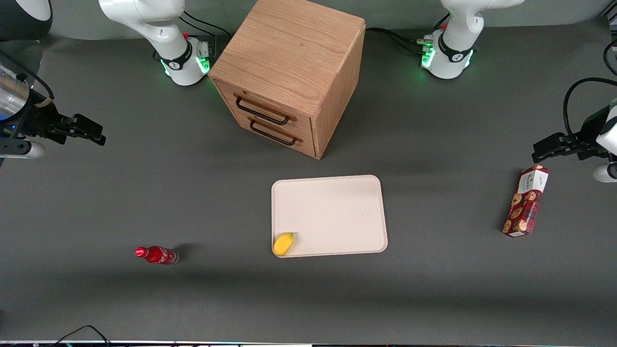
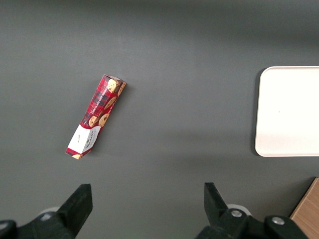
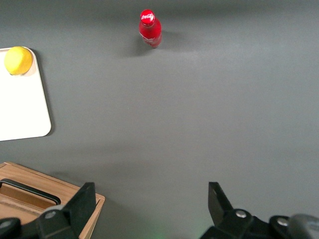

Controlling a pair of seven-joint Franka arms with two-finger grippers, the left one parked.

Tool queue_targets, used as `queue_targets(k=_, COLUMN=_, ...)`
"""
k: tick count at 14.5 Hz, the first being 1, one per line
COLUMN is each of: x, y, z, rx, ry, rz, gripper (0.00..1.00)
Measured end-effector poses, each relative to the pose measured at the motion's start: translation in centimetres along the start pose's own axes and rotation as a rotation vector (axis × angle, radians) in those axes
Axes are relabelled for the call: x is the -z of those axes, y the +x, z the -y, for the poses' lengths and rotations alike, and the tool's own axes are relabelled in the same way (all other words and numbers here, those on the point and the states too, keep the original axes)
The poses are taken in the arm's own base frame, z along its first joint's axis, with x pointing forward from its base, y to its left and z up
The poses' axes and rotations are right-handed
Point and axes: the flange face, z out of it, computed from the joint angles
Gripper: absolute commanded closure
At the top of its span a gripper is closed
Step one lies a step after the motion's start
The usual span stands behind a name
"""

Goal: Place coke bottle on tray
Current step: 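Move the right gripper down toward the red Coca-Cola bottle, then close the right gripper around the red bottle's body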

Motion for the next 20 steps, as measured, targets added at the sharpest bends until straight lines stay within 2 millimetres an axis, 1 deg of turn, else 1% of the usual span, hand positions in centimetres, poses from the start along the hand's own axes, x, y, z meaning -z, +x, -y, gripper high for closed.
queue_targets(k=4, x=-0.1, y=0.1, z=-0.1, rx=-0.001, ry=0.0, rz=-0.001, gripper=0.0)
queue_targets(k=7, x=-1.2, y=0.9, z=0.2, rx=0.003, ry=-0.001, rz=0.009, gripper=0.0)
queue_targets(k=8, x=-1.8, y=1.8, z=0.4, rx=0.004, ry=0.0, rz=0.009, gripper=0.0)
queue_targets(k=10, x=-3.6, y=4.7, z=0.7, rx=0.002, ry=0.003, rz=0.0, gripper=0.0)
queue_targets(k=13, x=-6.8, y=10.2, z=0.9, rx=-0.004, ry=0.009, rz=-0.016, gripper=0.0)
queue_targets(k=16, x=-11.5, y=15.2, z=0.5, rx=-0.016, ry=0.014, rz=-0.029, gripper=0.0)
queue_targets(k=18, x=-15.3, y=17.4, z=0.3, rx=-0.019, ry=0.014, rz=-0.037, gripper=0.0)
queue_targets(k=20, x=-19.1, y=18.9, z=0.6, rx=-0.008, ry=0.002, rz=-0.036, gripper=0.0)
